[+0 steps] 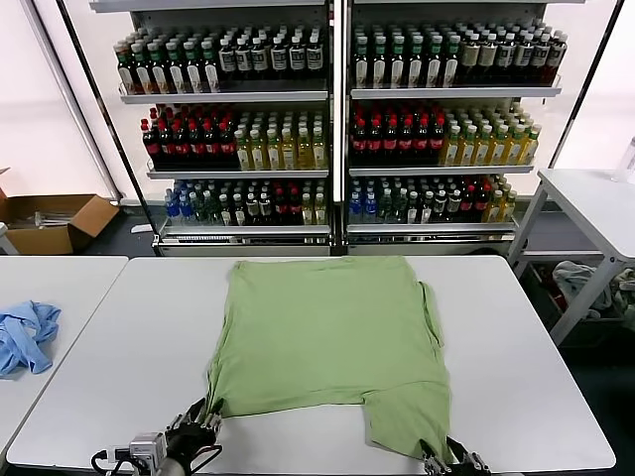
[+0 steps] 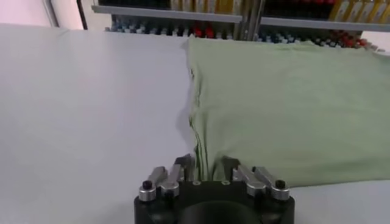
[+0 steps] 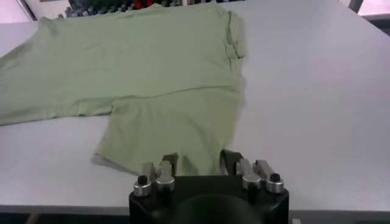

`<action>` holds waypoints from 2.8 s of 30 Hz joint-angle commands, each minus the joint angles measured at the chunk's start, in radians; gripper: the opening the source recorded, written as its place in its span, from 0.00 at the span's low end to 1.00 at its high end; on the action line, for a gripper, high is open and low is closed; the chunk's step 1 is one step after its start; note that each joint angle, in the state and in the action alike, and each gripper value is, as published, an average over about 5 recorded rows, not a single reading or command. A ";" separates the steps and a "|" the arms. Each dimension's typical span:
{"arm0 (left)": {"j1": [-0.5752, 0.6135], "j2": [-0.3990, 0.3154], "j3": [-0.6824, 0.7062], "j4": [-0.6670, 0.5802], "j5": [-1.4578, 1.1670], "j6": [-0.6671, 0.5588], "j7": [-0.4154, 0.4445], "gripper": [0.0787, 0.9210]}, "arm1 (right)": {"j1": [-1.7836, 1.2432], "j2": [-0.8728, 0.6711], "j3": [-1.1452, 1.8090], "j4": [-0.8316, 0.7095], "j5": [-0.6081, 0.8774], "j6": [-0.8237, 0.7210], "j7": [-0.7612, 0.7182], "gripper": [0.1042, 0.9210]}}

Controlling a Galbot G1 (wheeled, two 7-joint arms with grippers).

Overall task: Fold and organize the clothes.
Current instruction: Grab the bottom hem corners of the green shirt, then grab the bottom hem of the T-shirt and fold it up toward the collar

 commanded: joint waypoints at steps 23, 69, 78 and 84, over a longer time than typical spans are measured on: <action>-0.155 0.043 -0.052 -0.107 -0.050 -0.045 0.002 0.00 | 0.195 -0.008 0.055 0.063 -0.093 0.033 -0.024 0.00; -0.622 -0.065 0.147 0.269 0.018 0.113 -0.018 0.01 | 1.039 -0.006 -0.330 -0.645 -0.175 0.088 -0.319 0.00; -0.658 -0.064 0.165 0.304 0.057 0.082 -0.004 0.13 | 1.058 0.024 -0.341 -0.678 -0.170 0.082 -0.232 0.17; -0.657 -0.054 0.146 0.282 0.069 0.082 -0.012 0.33 | 1.073 0.062 -0.325 -0.676 -0.155 0.092 -0.141 0.38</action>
